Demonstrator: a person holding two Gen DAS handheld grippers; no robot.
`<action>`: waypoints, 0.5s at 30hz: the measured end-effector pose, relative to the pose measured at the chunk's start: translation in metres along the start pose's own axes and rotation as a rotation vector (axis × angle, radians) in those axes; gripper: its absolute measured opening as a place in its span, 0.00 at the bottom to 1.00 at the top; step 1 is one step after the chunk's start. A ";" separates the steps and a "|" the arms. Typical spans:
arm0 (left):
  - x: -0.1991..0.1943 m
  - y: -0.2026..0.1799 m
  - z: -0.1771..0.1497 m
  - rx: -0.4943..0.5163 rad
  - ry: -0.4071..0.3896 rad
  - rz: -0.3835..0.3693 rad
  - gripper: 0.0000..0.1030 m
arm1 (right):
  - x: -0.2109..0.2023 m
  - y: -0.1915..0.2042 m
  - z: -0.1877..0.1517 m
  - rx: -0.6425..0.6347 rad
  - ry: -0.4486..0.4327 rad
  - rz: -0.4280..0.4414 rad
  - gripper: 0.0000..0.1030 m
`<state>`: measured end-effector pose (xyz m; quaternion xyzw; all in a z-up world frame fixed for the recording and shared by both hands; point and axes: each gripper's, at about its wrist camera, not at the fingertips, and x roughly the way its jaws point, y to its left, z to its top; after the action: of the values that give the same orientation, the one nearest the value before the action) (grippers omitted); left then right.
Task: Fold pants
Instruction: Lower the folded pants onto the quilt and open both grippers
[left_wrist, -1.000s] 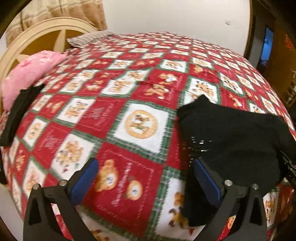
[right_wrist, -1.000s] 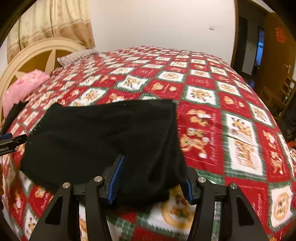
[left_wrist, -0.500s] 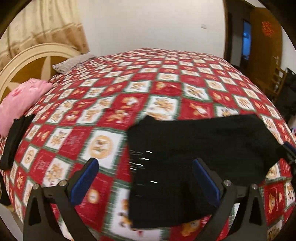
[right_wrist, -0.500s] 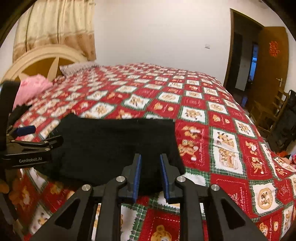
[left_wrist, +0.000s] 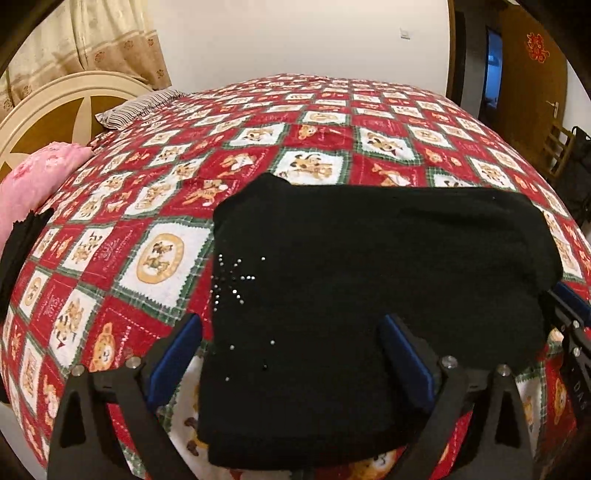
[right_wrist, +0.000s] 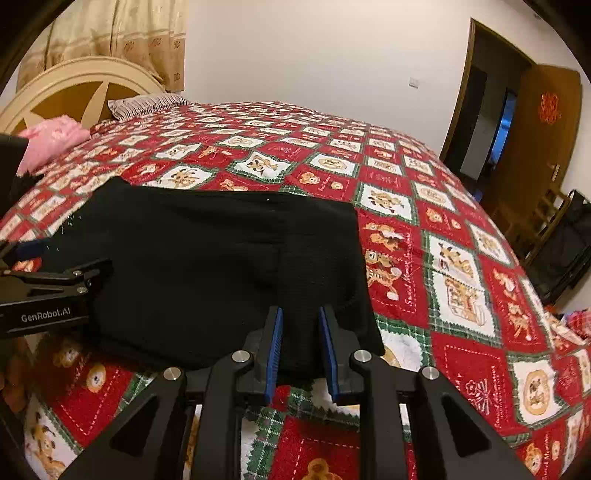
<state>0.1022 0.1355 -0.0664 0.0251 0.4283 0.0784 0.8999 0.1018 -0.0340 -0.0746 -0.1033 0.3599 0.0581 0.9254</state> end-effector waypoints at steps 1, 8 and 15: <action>0.001 0.000 -0.001 -0.002 -0.008 0.004 1.00 | 0.000 -0.001 0.000 0.005 0.000 0.004 0.22; -0.002 0.003 -0.002 -0.029 0.005 -0.001 1.00 | -0.001 0.006 0.001 -0.043 0.010 -0.026 0.29; -0.021 -0.003 -0.012 0.034 0.006 0.028 1.00 | -0.018 0.021 -0.011 -0.115 0.022 -0.114 0.57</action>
<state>0.0798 0.1285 -0.0584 0.0461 0.4319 0.0838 0.8968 0.0772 -0.0173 -0.0733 -0.1775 0.3596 0.0248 0.9158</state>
